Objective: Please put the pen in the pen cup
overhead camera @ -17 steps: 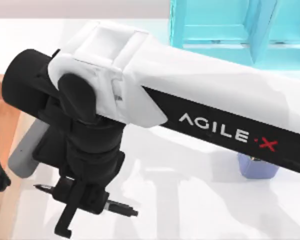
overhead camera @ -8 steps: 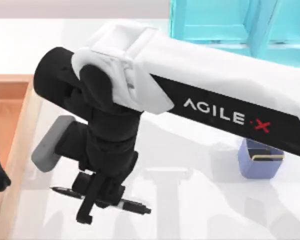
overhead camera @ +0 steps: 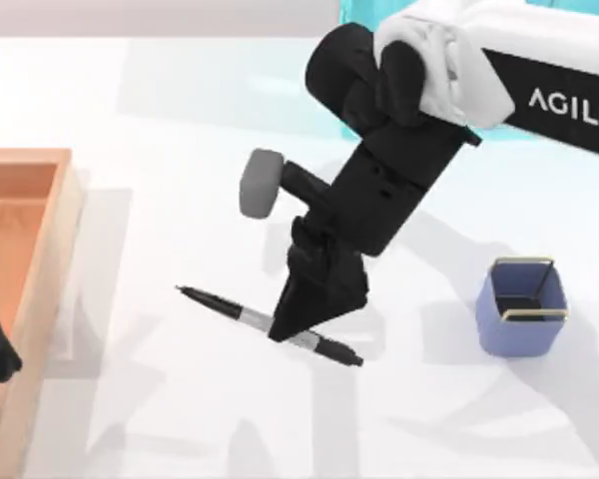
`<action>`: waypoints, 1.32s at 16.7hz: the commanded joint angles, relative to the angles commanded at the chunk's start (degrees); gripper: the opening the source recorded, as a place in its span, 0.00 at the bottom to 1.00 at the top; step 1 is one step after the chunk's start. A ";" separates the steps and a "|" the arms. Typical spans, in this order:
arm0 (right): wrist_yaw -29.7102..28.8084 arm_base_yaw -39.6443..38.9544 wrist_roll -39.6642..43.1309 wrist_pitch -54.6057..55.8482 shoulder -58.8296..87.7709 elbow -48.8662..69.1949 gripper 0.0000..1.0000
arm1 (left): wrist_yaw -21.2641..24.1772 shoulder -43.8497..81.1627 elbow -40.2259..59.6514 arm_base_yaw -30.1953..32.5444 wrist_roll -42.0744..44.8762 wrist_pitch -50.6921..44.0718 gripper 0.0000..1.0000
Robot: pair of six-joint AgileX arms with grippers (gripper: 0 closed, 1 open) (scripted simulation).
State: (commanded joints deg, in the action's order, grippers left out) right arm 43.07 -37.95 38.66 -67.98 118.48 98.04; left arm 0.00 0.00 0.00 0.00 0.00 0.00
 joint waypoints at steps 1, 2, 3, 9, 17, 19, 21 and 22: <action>3.10 2.96 2.72 1.30 -0.87 -2.18 0.00 | 0.00 0.00 0.00 0.00 0.00 0.00 1.00; 5.73 5.94 5.28 2.71 -1.79 -4.41 0.00 | 0.00 0.00 0.00 0.00 0.00 0.00 1.00; 8.03 8.67 7.72 4.21 -2.87 -6.43 0.00 | 0.00 0.00 0.00 0.00 0.00 0.00 1.00; 28.20 23.86 25.93 12.55 -8.86 -17.66 0.00 | 0.00 0.00 0.00 0.00 0.00 0.00 1.00; 54.37 47.97 47.46 23.80 -17.77 -40.70 0.00 | 0.00 0.00 0.00 0.00 0.00 0.00 1.00; 55.66 49.26 48.44 24.50 -18.47 -42.10 0.00 | 0.00 0.00 0.00 0.00 0.00 0.00 1.00; 55.66 49.26 48.44 24.50 -18.47 -42.10 0.00 | 0.00 0.00 0.00 0.00 0.00 0.00 1.00; 55.66 49.26 48.44 24.50 -18.47 -42.10 0.00 | 0.00 0.00 0.00 0.00 0.00 0.00 1.00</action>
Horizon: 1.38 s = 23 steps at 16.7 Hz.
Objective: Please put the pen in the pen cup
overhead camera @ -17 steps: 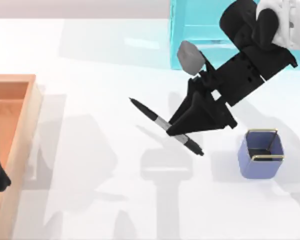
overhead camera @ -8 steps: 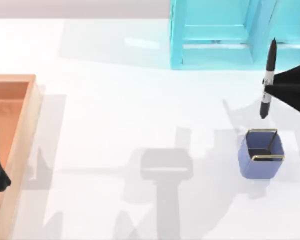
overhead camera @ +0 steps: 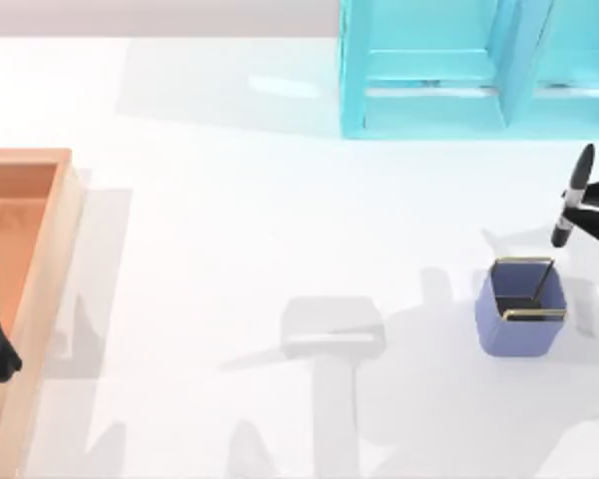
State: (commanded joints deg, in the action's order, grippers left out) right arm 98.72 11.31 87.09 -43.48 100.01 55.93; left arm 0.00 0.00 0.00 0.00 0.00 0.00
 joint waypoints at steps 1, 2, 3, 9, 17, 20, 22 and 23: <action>-7.65 -0.83 -0.59 18.03 2.19 -4.57 0.00 | 0.00 0.00 0.00 0.00 0.00 0.00 1.00; -7.58 -0.83 -0.53 17.86 2.19 -4.52 0.00 | 0.00 0.00 0.00 0.00 0.00 0.00 1.00; -7.23 -0.82 -0.26 17.10 2.23 -4.27 0.00 | 0.00 0.00 0.00 0.00 0.00 0.00 1.00; -2.29 -0.66 3.70 1.90 2.06 -0.57 0.00 | 0.00 0.00 0.00 0.00 0.00 0.00 1.00; 0.00 -0.92 5.63 -5.49 1.48 1.41 0.00 | 0.00 0.00 0.00 0.00 0.00 0.00 1.00; 0.00 -0.92 5.63 -5.49 1.48 1.41 0.23 | 0.00 0.00 0.00 0.00 0.00 0.00 1.00; 0.00 -0.92 5.63 -5.49 1.48 1.41 0.38 | 0.00 0.00 0.00 0.00 0.00 0.00 1.00; 0.00 -0.92 5.63 -5.49 1.48 1.41 0.45 | 0.00 0.00 0.00 0.00 0.00 0.00 1.00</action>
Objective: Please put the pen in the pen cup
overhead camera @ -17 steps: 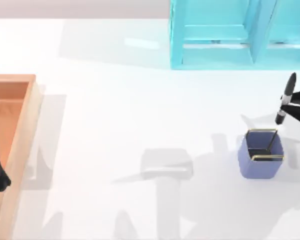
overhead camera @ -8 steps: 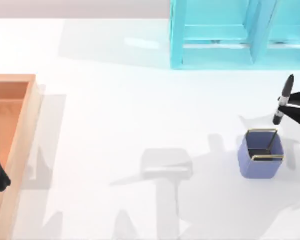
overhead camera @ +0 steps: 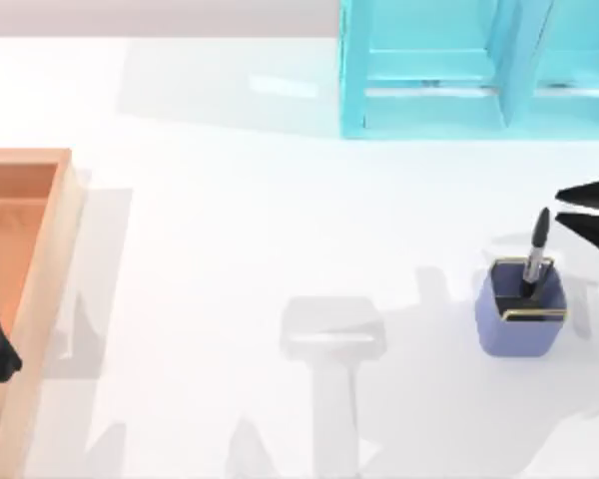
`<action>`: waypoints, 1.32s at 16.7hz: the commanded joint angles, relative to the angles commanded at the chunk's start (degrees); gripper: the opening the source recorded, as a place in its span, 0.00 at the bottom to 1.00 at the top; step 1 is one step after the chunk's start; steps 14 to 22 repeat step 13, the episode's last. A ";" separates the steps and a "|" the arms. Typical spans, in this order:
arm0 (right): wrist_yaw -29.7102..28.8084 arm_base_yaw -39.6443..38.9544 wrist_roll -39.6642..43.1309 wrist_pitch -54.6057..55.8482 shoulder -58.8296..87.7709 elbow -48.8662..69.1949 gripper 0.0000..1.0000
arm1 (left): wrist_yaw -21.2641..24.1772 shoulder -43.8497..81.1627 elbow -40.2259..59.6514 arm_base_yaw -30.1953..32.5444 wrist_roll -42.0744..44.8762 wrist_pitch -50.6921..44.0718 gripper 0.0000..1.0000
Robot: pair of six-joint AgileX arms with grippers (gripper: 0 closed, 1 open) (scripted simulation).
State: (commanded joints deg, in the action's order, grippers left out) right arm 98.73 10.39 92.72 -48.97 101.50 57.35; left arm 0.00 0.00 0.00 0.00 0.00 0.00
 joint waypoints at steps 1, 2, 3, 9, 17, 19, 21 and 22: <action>0.00 0.00 0.00 0.00 0.00 0.00 0.53 | 0.00 0.00 0.00 0.00 0.00 0.00 1.00; 0.00 0.00 0.00 0.00 0.00 0.00 0.60 | 0.00 0.00 0.00 0.00 0.00 0.00 1.00; 0.00 0.00 0.00 0.00 0.00 0.00 0.68 | 0.00 0.00 0.00 0.00 0.00 0.00 1.00; 0.00 0.00 0.00 0.00 0.00 0.00 1.00 | 0.00 0.00 0.00 0.00 0.00 0.00 1.00; 0.00 0.00 0.00 0.00 0.00 0.00 1.00 | 0.00 0.00 0.00 0.00 0.00 0.00 1.00; 0.00 0.00 0.00 0.00 0.00 0.00 1.00 | 0.00 0.00 0.00 0.00 0.00 0.00 1.00; 0.00 0.00 0.00 0.00 0.00 0.00 1.00 | 0.00 0.00 0.00 0.00 0.00 0.00 1.00; 0.00 0.00 0.00 0.00 0.00 0.00 1.00 | 0.00 0.00 0.00 0.00 0.00 0.00 1.00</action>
